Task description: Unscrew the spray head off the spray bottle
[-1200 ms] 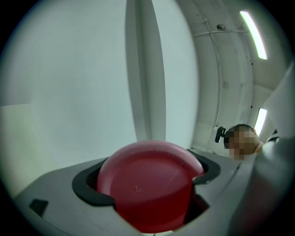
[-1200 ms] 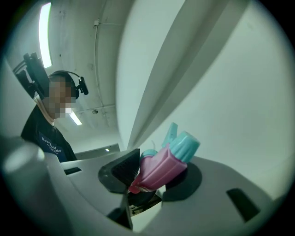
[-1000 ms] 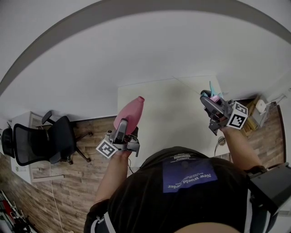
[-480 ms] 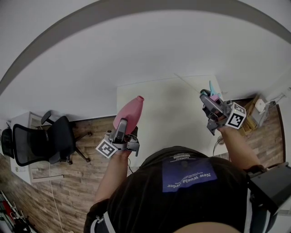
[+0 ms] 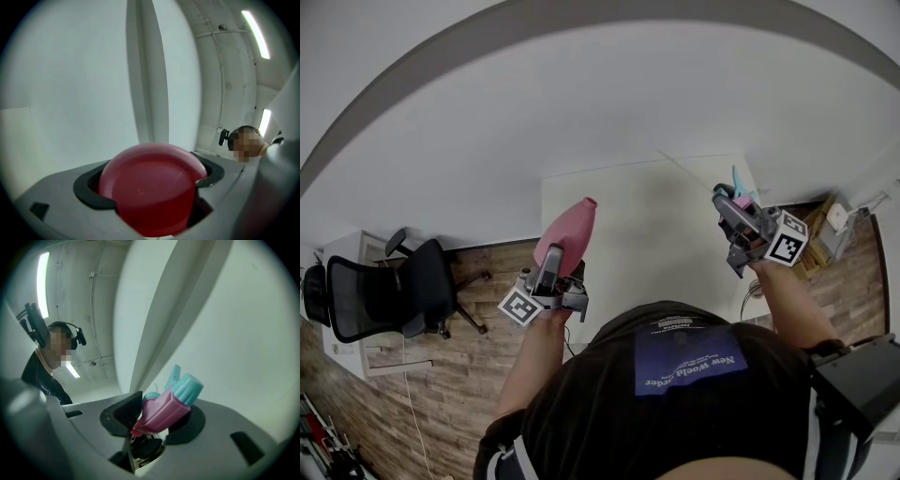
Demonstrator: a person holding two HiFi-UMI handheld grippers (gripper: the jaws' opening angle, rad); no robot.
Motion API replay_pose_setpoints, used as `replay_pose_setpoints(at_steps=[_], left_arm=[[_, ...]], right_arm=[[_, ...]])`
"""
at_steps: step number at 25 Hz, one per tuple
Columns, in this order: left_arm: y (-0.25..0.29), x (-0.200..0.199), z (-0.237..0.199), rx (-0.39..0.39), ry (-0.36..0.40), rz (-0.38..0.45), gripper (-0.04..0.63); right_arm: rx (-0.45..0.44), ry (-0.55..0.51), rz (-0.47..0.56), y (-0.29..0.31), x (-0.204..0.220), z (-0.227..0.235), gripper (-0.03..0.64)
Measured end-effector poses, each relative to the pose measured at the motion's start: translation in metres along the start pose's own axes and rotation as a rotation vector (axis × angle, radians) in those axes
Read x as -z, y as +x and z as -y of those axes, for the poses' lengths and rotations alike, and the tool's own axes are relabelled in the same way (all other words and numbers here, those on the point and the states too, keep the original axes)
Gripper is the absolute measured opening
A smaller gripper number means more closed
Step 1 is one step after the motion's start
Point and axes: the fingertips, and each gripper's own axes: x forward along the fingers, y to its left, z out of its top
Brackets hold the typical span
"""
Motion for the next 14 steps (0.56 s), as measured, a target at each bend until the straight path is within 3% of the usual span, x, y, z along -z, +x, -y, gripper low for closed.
replay_pose_setpoints(at_steps=[14], left_arm=[[0.0004, 0.0018, 0.001, 0.011, 0.004, -0.004, 0.492]], right_arm=[[0.001, -0.012, 0.005, -0.0002, -0.0015, 0.0008, 0.133]])
